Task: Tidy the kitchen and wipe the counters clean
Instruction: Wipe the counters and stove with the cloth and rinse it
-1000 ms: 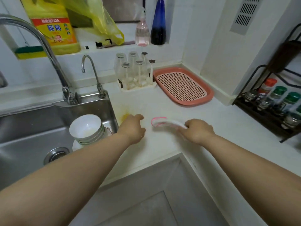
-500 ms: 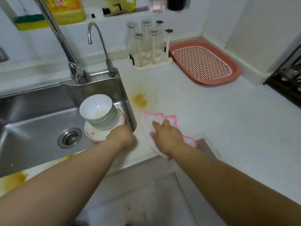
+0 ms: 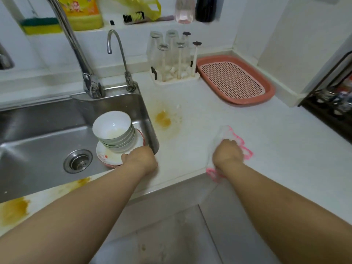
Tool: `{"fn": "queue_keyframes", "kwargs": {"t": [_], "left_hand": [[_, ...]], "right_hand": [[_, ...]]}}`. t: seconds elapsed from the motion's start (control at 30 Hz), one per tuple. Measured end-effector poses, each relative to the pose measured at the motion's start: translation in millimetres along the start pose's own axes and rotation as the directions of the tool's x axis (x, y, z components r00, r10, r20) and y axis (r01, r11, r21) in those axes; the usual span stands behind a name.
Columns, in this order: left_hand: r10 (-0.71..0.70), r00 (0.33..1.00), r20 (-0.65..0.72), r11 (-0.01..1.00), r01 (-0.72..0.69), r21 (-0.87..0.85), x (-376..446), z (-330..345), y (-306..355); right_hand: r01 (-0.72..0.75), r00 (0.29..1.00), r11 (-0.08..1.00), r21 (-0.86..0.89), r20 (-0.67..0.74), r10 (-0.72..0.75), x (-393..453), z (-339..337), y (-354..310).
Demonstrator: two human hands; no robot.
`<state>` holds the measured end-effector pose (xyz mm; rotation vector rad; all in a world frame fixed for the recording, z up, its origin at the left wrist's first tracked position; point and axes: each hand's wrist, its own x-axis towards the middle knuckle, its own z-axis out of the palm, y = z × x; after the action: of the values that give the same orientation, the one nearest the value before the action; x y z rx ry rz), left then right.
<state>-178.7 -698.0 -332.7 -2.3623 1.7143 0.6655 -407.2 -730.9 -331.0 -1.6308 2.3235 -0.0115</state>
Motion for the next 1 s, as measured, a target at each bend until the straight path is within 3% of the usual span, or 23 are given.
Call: {"fn": "queue_keyframes", "kwargs": {"t": [0.1,0.2,0.27,0.3,0.37,0.4,0.47,0.53,0.63,0.73,0.8,0.87,0.93,1.0], "left_hand": [[0.016,1.0,0.012,0.999,-0.015,-0.052,4,-3,-4],[0.074,0.996,0.049,0.99,-0.067,-0.121,8,-6,-7],[0.123,0.989,0.076,0.979,-0.109,-0.172,13,-4,-9],[0.142,0.987,0.077,0.971,-0.124,-0.206,16,-4,-11],[0.162,0.984,0.073,0.948,-0.135,-0.287,20,-5,-13],[0.169,0.983,0.074,0.935,-0.136,-0.329,22,-5,-13],[0.157,0.984,0.085,0.903,-0.108,-0.415,28,-7,-14],[0.159,0.983,0.096,0.867,-0.093,-0.489,32,-10,-13],[0.202,0.973,0.116,0.857,-0.119,-0.501,37,-14,-11],[0.228,0.963,0.144,0.864,-0.132,-0.486,40,-23,-11],[0.227,0.957,0.18,0.854,-0.107,-0.509,44,-20,-13],[0.237,0.949,0.209,0.852,-0.099,-0.515,45,-16,-15],[0.255,0.94,0.226,0.868,-0.119,-0.482,45,-15,-16],[0.279,0.933,0.227,0.884,-0.158,-0.439,51,-16,-18]], "right_hand": [[0.387,0.92,0.915,-0.112,0.103,-0.377,-29,34,-48],[0.507,0.859,0.861,-0.034,0.104,-0.502,-36,40,-40],[0.366,0.931,0.929,-0.05,0.034,-0.365,-12,31,-10],[0.218,0.975,0.976,-0.023,-0.043,-0.219,5,26,4],[-0.068,0.99,0.997,0.034,-0.119,0.071,37,13,18],[-0.123,0.985,0.992,0.02,-0.118,0.125,46,11,11],[-0.08,0.99,0.997,-0.014,-0.115,0.078,55,16,-23],[0.133,0.986,0.991,0.029,-0.109,-0.129,53,31,-70],[0.454,0.89,0.884,0.108,-0.016,-0.455,27,58,-118],[0.57,0.822,0.816,0.095,-0.069,-0.566,1,58,-97],[0.514,0.856,0.856,0.048,-0.09,-0.509,4,53,-59],[0.338,0.936,0.941,0.026,-0.111,-0.334,19,43,-36],[0.195,0.967,0.979,-0.06,-0.154,-0.203,45,34,-42],[0.146,0.977,0.981,-0.13,-0.136,-0.163,74,28,-70]]}}
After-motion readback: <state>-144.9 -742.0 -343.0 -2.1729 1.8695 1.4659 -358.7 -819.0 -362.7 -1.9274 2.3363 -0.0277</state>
